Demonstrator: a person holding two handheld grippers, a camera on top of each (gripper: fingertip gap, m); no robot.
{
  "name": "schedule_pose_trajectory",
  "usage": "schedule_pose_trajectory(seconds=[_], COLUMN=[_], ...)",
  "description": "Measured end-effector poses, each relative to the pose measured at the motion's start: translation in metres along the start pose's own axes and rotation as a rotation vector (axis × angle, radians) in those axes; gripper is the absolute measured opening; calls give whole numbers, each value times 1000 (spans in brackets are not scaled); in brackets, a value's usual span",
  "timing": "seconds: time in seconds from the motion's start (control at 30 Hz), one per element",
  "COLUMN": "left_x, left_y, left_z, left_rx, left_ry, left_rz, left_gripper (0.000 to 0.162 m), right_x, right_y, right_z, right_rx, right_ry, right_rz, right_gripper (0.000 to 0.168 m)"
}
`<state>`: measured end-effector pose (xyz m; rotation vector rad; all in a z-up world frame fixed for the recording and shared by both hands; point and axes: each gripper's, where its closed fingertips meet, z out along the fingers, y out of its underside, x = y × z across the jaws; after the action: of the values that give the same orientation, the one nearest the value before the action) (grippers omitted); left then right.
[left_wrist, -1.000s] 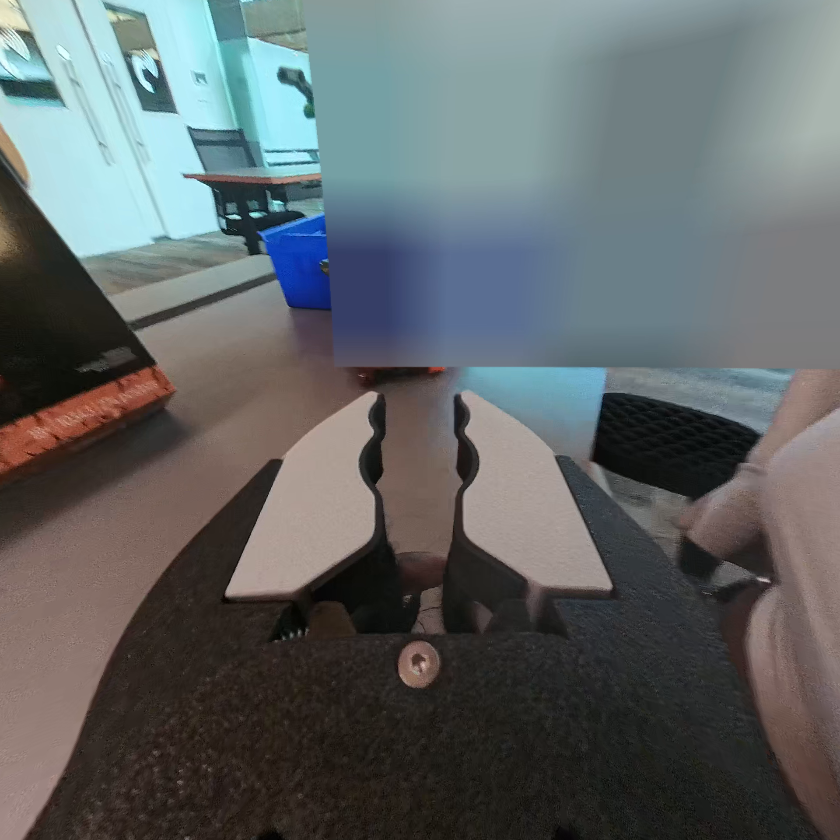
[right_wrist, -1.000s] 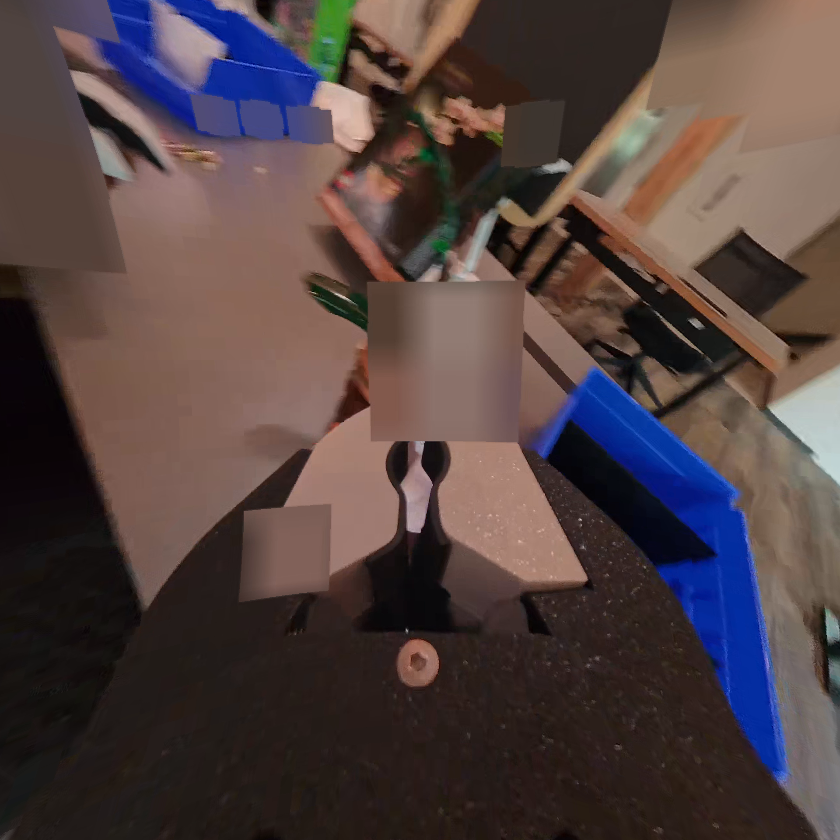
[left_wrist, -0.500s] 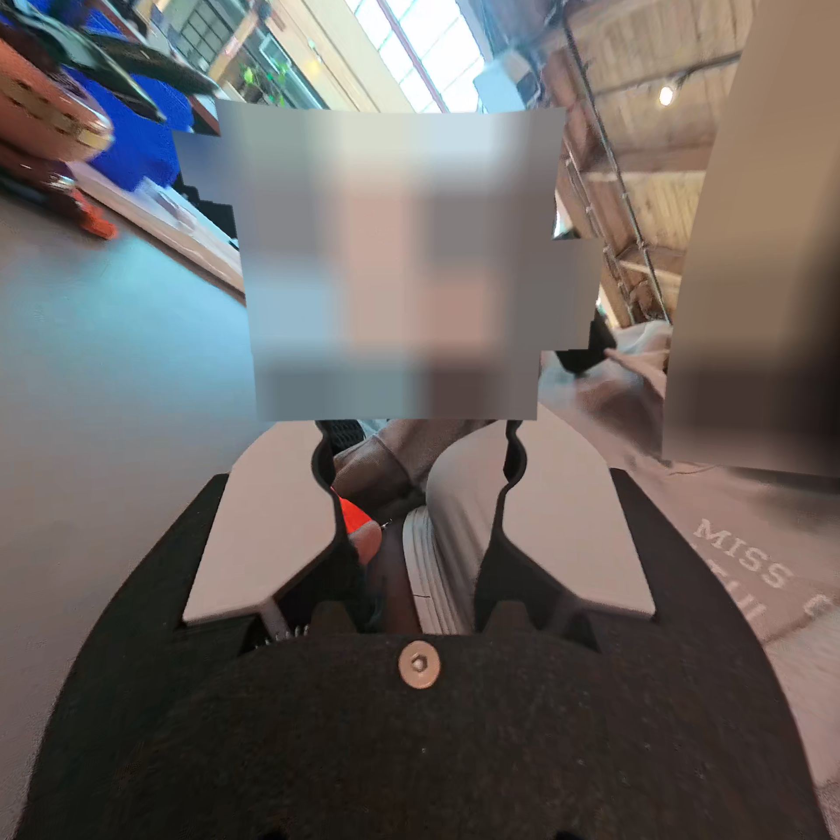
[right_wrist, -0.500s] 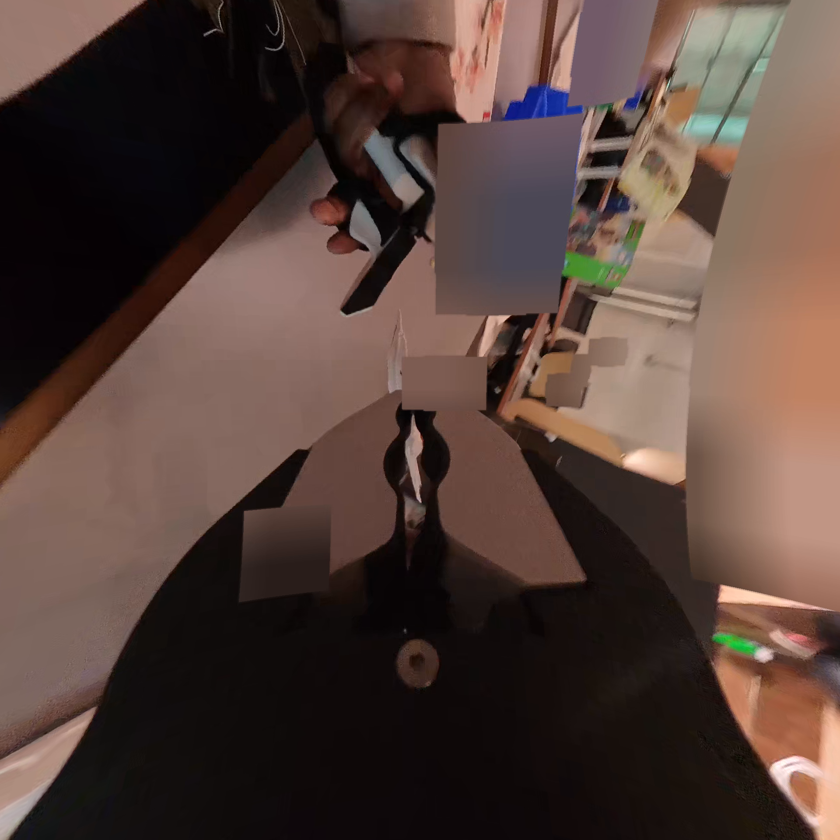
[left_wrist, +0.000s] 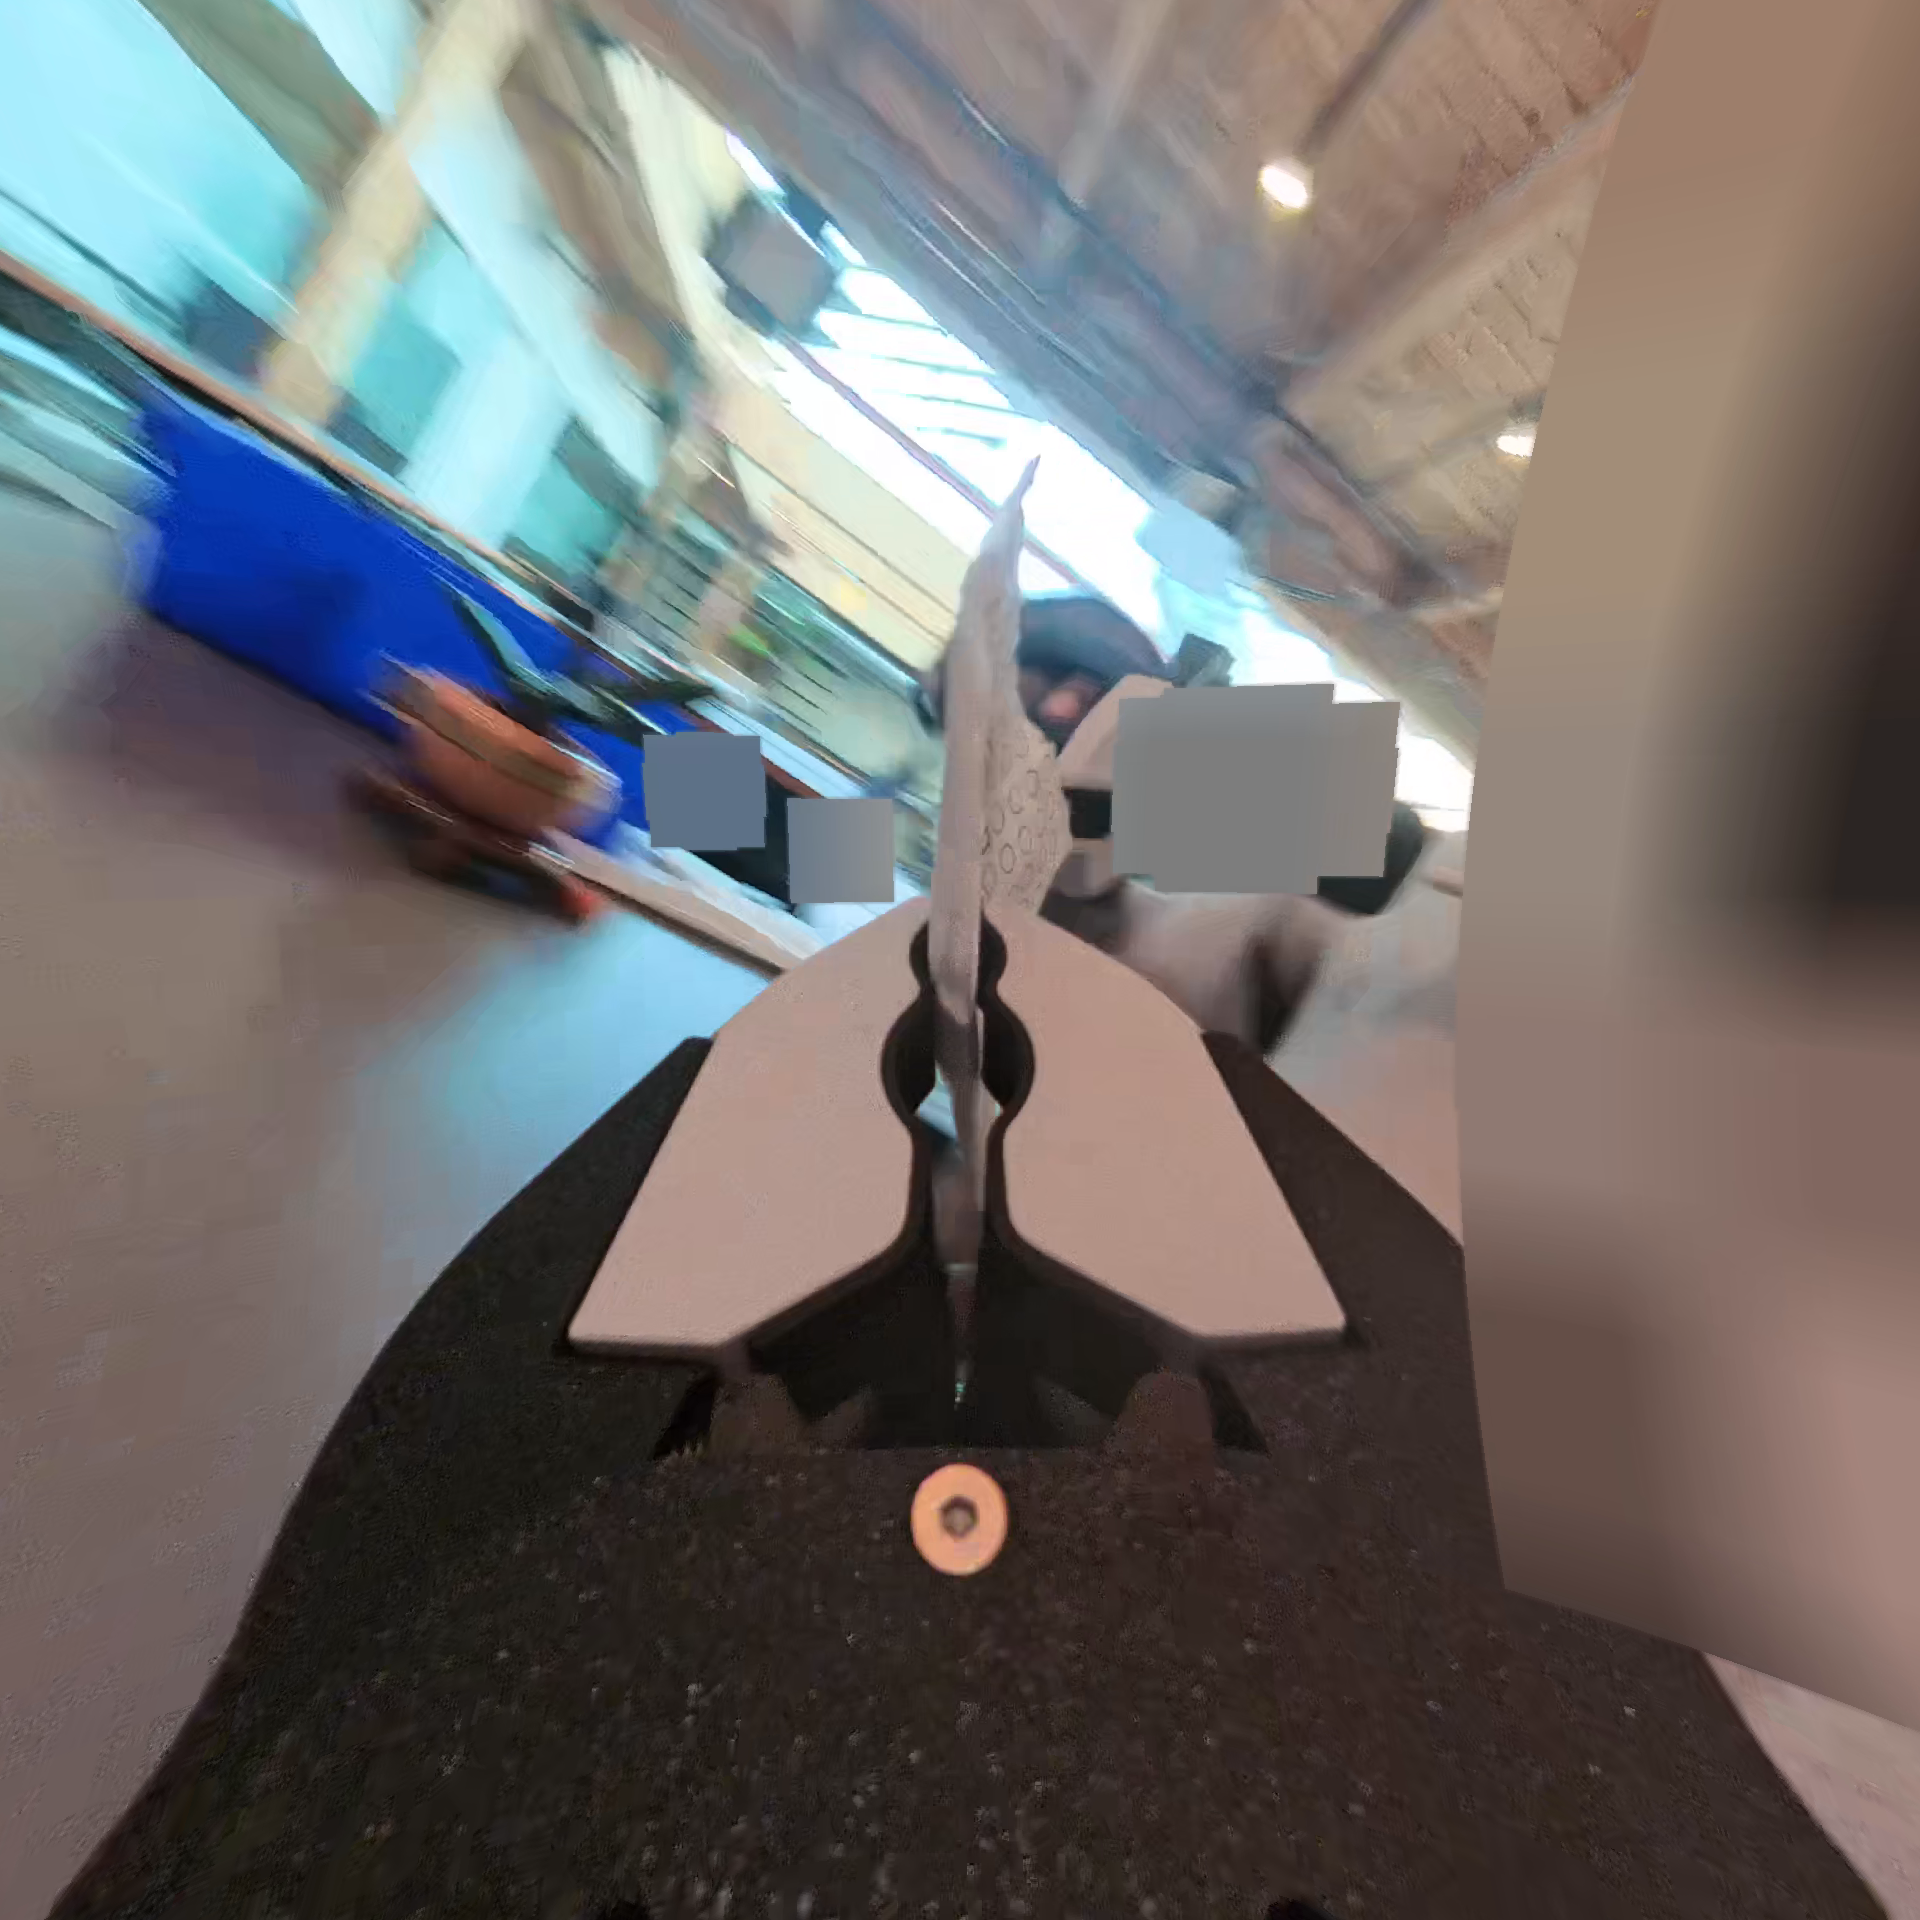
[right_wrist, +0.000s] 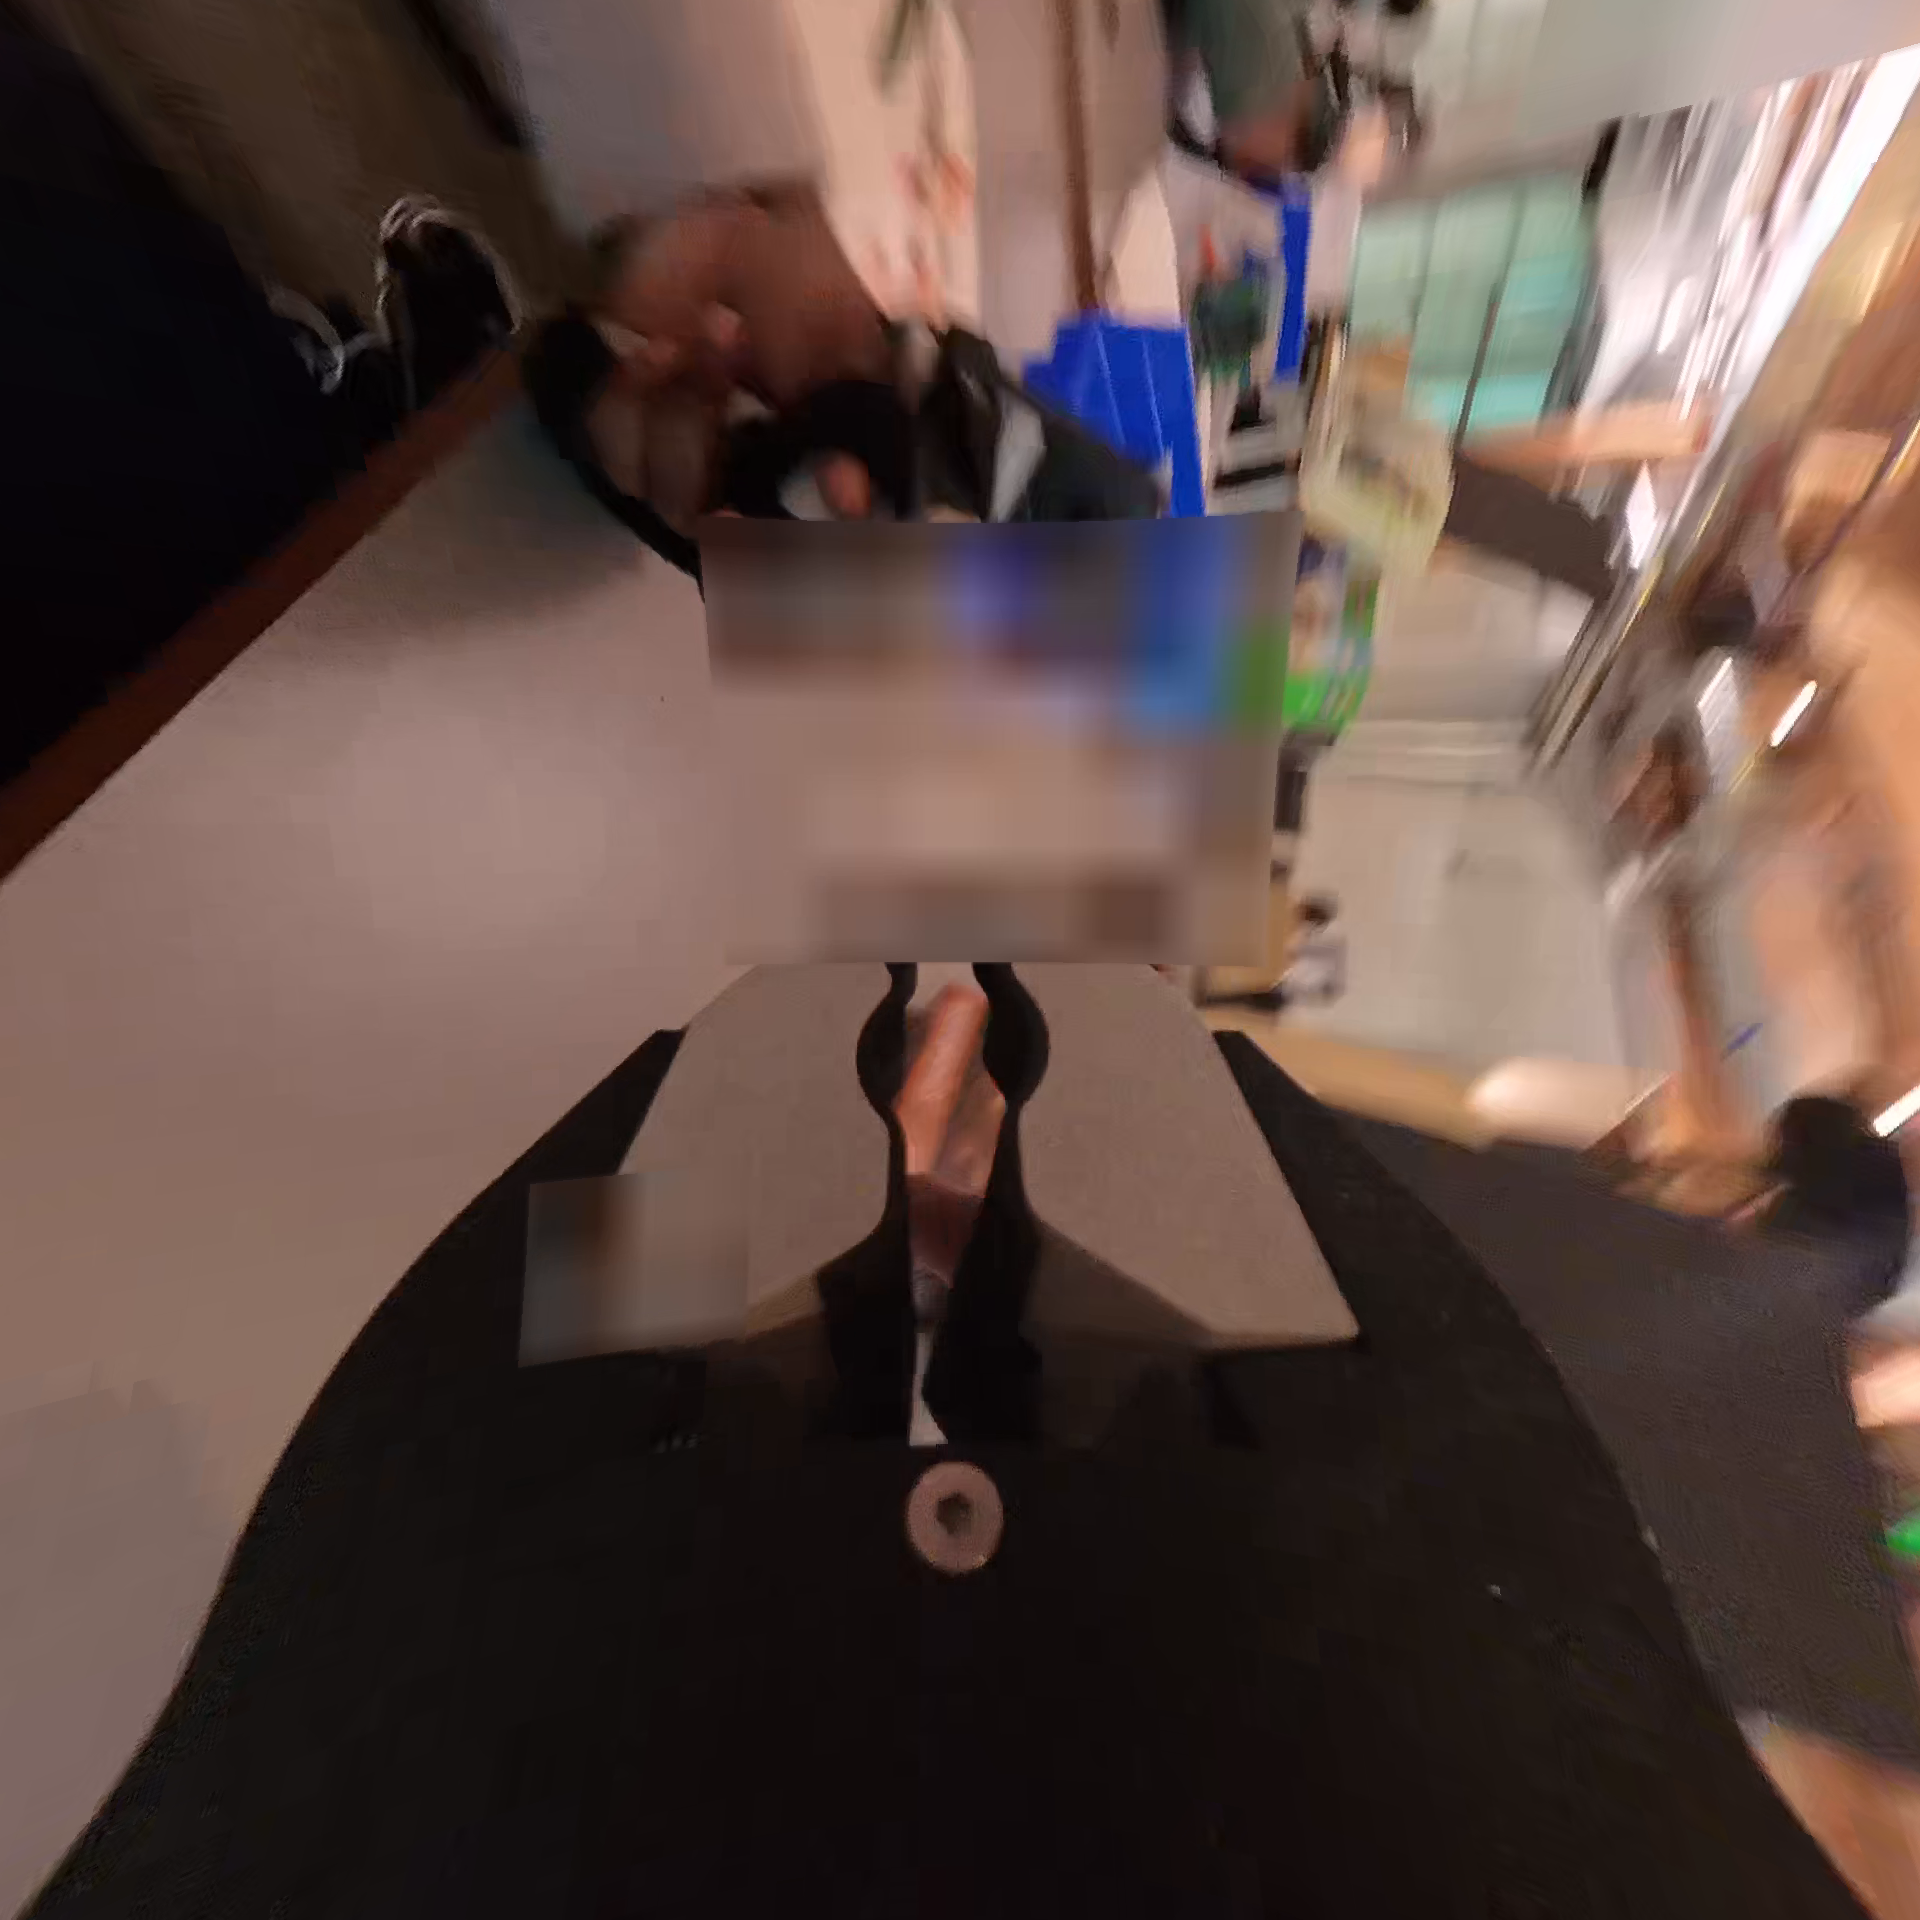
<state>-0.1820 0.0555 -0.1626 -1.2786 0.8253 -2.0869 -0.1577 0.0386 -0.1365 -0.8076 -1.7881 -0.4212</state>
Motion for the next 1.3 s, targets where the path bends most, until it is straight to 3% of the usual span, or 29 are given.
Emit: schedule_pose_trajectory(seconds=[0.03,0.17,0.23,0.37,0.57,0.7,1.0,1.3], left_x=[-9,-19,-18,-12,-12,-12,-10,-14], left_y=[-10,-39,-40,-41,-42,-43,-42,-44], left_z=[-8,-36,-37,-33,-39,-43,-44,-48], left_rx=[61,158,125,127,143,152,139,90], left_ry=[-103,-430,-504,-516,-497,-495,-499,-566], left_rz=[108,600,717,790,791,790,813,854], left_gripper=[2,2,3,2,1,1,0,0], right_x=[2,15,23,36,29,31,21,11], right_y=[15,22,15,16,9,14,5,0], right_z=[2,14,25,50,66,66,68,67], right_rx=[-20,174,250,222,241,237,238,173], right_ry=[0,-12,17,135,83,101,44,-12], right_rz=[188,977,1088,968,954,994,972,794], right_gripper=[12,22,30,26,18,26,27,24])
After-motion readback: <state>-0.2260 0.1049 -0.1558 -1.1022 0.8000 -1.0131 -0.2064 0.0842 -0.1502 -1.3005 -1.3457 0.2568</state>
